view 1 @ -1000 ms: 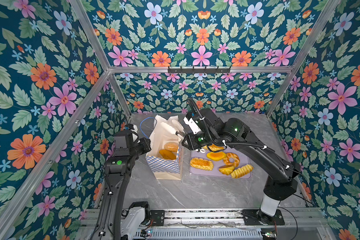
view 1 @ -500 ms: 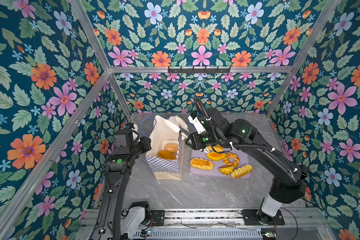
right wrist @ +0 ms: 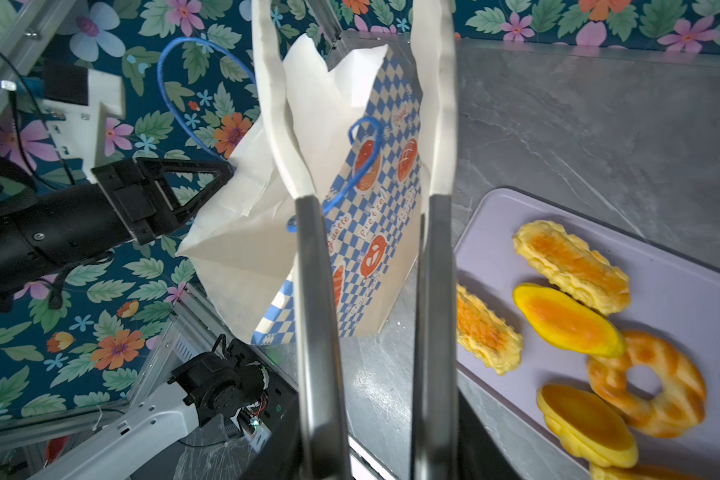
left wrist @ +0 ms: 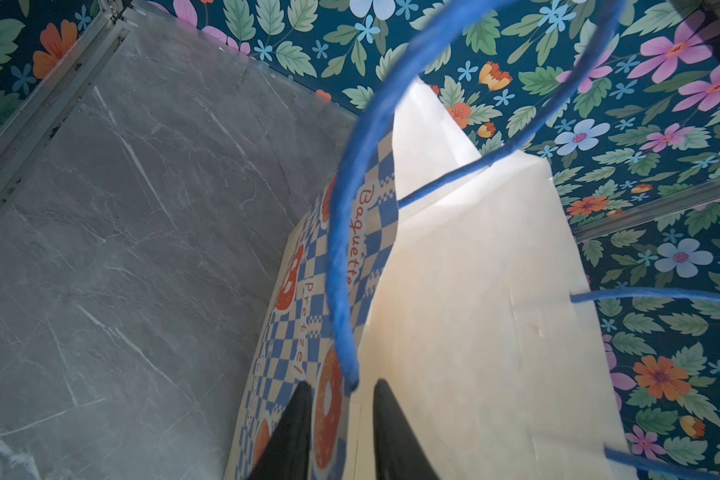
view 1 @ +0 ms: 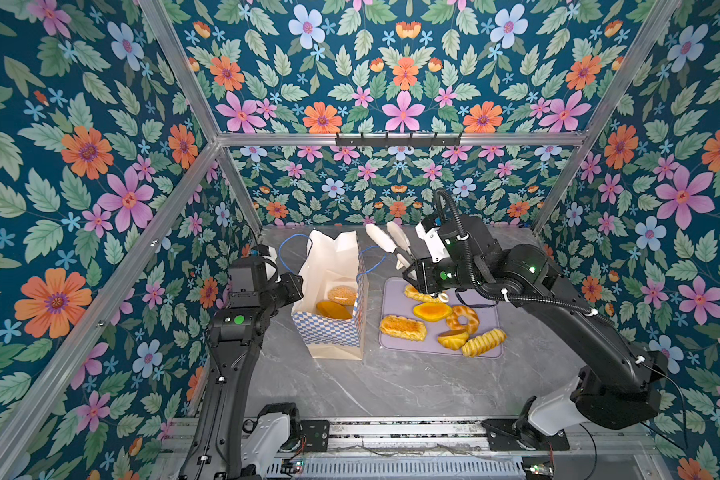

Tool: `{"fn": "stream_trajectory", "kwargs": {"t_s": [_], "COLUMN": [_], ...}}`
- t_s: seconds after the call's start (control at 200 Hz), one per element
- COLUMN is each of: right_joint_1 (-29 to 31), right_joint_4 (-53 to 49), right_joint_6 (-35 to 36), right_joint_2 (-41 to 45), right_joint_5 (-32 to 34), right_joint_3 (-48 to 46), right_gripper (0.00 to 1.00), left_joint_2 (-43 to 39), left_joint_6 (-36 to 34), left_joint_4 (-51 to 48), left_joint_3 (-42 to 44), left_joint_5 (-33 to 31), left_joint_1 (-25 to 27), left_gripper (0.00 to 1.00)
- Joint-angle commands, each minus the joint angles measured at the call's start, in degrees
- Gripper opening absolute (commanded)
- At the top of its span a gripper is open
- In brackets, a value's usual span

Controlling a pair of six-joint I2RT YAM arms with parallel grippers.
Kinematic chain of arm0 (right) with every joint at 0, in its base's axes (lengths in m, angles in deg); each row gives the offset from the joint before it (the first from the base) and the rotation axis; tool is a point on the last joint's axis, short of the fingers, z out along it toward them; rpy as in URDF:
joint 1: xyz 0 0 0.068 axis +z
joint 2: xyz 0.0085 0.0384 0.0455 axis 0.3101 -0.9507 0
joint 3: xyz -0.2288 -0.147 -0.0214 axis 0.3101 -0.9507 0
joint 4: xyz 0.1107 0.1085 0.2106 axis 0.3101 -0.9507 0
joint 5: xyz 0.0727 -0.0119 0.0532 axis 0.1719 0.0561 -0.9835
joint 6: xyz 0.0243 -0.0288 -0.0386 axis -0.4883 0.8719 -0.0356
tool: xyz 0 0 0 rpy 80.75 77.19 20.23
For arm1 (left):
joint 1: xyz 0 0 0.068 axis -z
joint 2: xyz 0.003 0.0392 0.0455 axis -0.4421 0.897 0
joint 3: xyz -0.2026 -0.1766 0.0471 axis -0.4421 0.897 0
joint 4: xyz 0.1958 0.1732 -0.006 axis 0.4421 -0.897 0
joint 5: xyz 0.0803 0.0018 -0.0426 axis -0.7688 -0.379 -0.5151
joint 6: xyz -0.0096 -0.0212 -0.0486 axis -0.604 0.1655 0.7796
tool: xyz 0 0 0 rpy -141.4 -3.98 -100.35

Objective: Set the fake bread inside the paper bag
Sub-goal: 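Withdraw the empty tongs with the right gripper back over the tray, then lower the tongs onto the yellow round pastry and pinch it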

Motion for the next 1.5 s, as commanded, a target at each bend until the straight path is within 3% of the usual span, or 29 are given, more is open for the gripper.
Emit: {"fn": "stream_trajectory", "kwargs": {"t_s": [0.0, 0.6, 1.23, 1.495], "right_joint_1": [-1.0, -11.9, -13.5, -18.6], "right_joint_4": [2.9, 2.1, 1.7, 4.0], "right_joint_6": [-0.7, -1.9, -0.4, -1.4], "right_joint_2": [2.5, 16.2, 10.0, 11.5], "right_joint_5": [0.7, -0.3, -0.4, -6.0], "right_joint_3": [-2.2, -25.2, -32.0, -37.8], "right_gripper": [0.43, 0.43, 0.43, 0.43], "left_joint_2": [0.1, 0.8, 0.8, 0.4], "left_joint_6": [0.2, 0.7, 1.1, 1.1], "left_joint_4": [0.5, 1.3, 2.1, 2.5], "left_joint_3": [-0.2, 0.5, 1.7, 2.6], "left_joint_5": [0.4, 0.8, 1.3, 1.3], "left_joint_1": [0.0, 0.0, 0.0, 0.0], "left_gripper": [0.28, 0.28, 0.28, 0.28]}}
